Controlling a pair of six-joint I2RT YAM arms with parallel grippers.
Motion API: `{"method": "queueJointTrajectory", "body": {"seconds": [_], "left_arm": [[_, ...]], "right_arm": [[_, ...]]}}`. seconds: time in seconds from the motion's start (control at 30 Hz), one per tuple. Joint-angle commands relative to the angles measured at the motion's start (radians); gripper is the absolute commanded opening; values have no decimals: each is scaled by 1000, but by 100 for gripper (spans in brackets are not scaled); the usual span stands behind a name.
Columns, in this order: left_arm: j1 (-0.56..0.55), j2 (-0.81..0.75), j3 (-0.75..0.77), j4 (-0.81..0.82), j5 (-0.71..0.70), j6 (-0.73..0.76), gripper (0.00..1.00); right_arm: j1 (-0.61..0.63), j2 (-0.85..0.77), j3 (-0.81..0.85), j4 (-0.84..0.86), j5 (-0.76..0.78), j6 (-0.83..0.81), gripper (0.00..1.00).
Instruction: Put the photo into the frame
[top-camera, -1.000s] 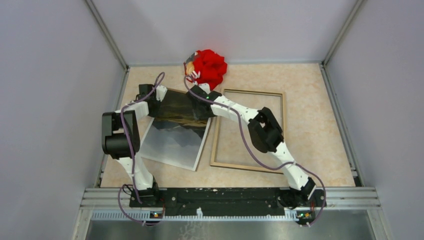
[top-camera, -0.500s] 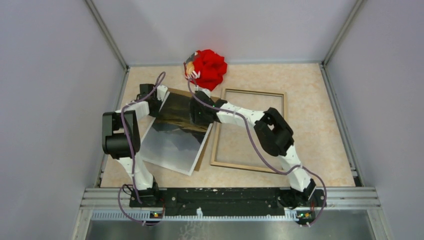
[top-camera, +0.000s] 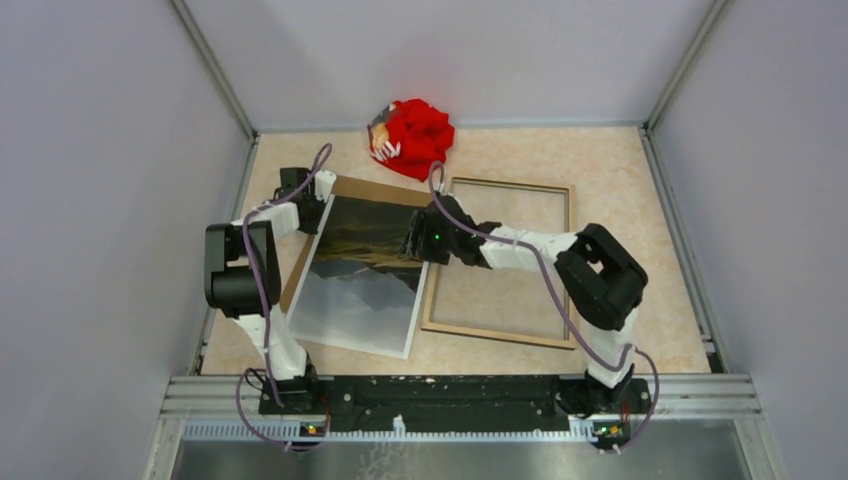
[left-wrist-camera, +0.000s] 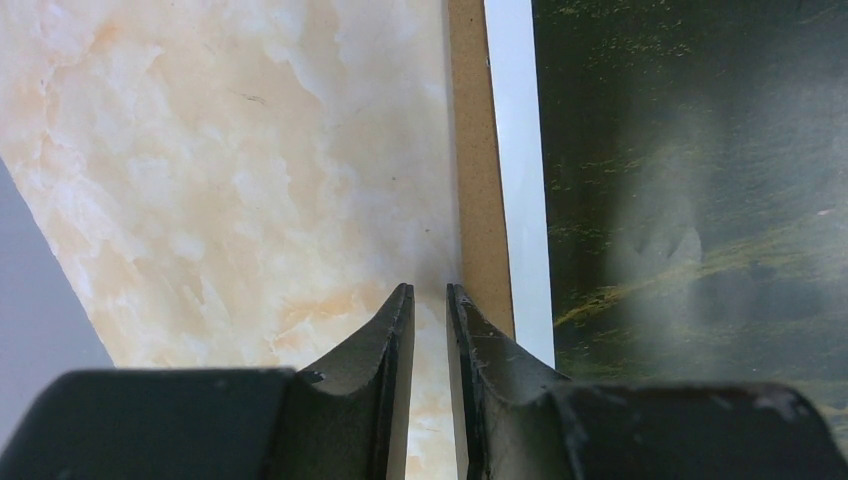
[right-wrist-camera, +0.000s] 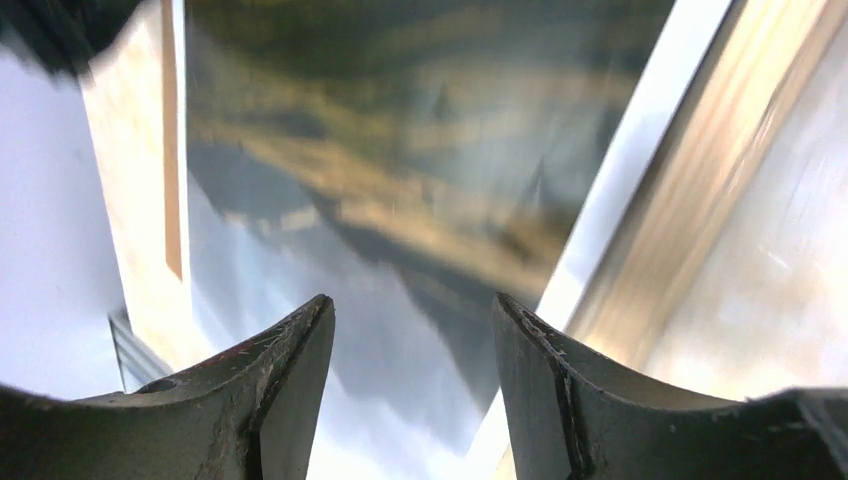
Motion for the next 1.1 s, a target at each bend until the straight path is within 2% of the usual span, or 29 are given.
{"method": "queueJointTrajectory", "body": {"seconds": [0.0, 0.13, 0.23, 0.43, 0.63, 0.8, 1.07], "left_arm": [[-14, 23, -50, -160, 117, -18, 26], [46, -19, -21, -230, 168, 8, 26], [88, -66, -3, -305, 193, 53, 28], [102, -205, -89, -329, 159, 118, 29], [102, -295, -155, -353, 172, 127, 30], [109, -355, -221, -338, 123, 174, 30], [123, -372, -312, -274, 79, 229, 30]], "right_arm": [[110, -196, -169, 27, -18, 31, 59], [205, -288, -271, 13, 11, 49, 59], [277, -324, -287, -43, 43, 52, 59], [374, -335, -324, -118, 113, 113, 60], [385, -302, -344, -165, 177, 119, 60], [388, -290, -351, -205, 210, 131, 60], [431, -282, -388, -121, 148, 211, 60]]}}
